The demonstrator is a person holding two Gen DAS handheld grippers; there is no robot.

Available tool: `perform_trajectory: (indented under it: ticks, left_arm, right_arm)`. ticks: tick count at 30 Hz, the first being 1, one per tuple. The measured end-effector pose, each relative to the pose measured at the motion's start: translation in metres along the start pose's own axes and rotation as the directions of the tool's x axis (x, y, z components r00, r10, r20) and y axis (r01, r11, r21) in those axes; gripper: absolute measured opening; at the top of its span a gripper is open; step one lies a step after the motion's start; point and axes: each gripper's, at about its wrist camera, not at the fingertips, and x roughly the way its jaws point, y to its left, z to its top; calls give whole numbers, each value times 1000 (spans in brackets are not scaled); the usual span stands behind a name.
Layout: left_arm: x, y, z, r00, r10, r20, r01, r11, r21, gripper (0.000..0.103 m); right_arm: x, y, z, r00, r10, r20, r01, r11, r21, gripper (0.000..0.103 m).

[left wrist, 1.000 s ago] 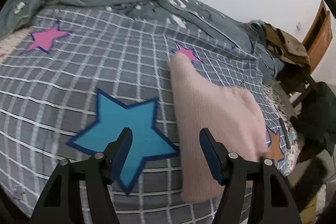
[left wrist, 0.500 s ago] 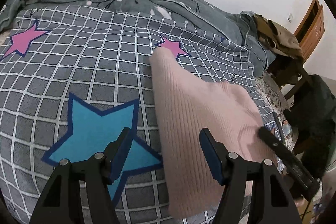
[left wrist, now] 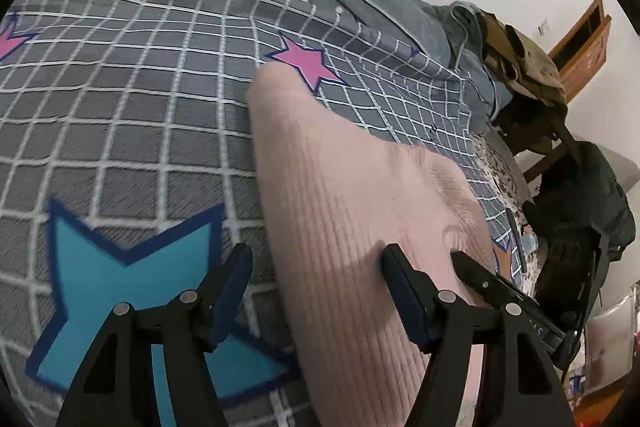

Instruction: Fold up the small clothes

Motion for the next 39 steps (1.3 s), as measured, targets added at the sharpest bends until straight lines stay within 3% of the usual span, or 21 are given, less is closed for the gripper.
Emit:
perform_trajectory:
  ticks: [4, 5, 9, 12, 16, 24, 29, 32, 35, 36, 38, 39]
  left_arm:
    - [11, 0, 7, 999, -34, -15, 33, 999, -12, 57]
    - [12, -1, 9, 999, -40, -15, 40, 999, -10, 49]
    - [8, -8, 16, 1000, -27, 6, 27, 999, 38, 31]
    - [-2, -12, 23, 999, 16, 44, -20, 995, 94, 23]
    - [-20, 4, 41, 996, 46, 75, -51, 997, 66, 11]
    - [-55, 52, 68, 982, 144, 123, -149, 988, 32, 10]
    - [-74, 81, 87, 973, 174, 153, -174, 985, -14, 11]
    - [-68, 92, 90, 972, 198, 123, -197, 980, -24, 12]
    - [-57, 92, 85, 963, 245, 114, -248, 969, 10, 17]
    - [-56, 91, 82, 962, 244, 122, -248, 969, 19, 21]
    - [-54, 88, 78, 953, 271, 136, -277, 961, 24, 45]
    - [-53, 86, 76, 950, 280, 139, -286, 958, 26, 51]
  right_arm:
    - [9, -1, 6, 999, 42, -21, -42, 999, 15, 67]
    - [11, -2, 8, 998, 54, -37, -52, 998, 31, 64]
    - [8, 10, 14, 997, 72, -35, -71, 997, 17, 37]
    - [2, 24, 20, 998, 69, 8, -69, 998, -7, 32]
    - [0, 41, 37, 986, 156, 54, -157, 988, 11, 31]
    - [37, 100, 64, 951, 300, 68, -301, 954, 4, 30]
    - [61, 126, 74, 929, 366, 65, -366, 931, -12, 30]
    - [84, 122, 72, 944, 326, 40, -327, 945, 8, 32]
    - [106, 106, 64, 977, 214, -24, -213, 977, 24, 36]
    - [110, 104, 62, 983, 176, -42, -176, 984, 4, 39]
    - [107, 104, 58, 991, 126, -36, -128, 990, -64, 45]
    - [101, 106, 57, 995, 98, -21, -99, 990, -100, 48]
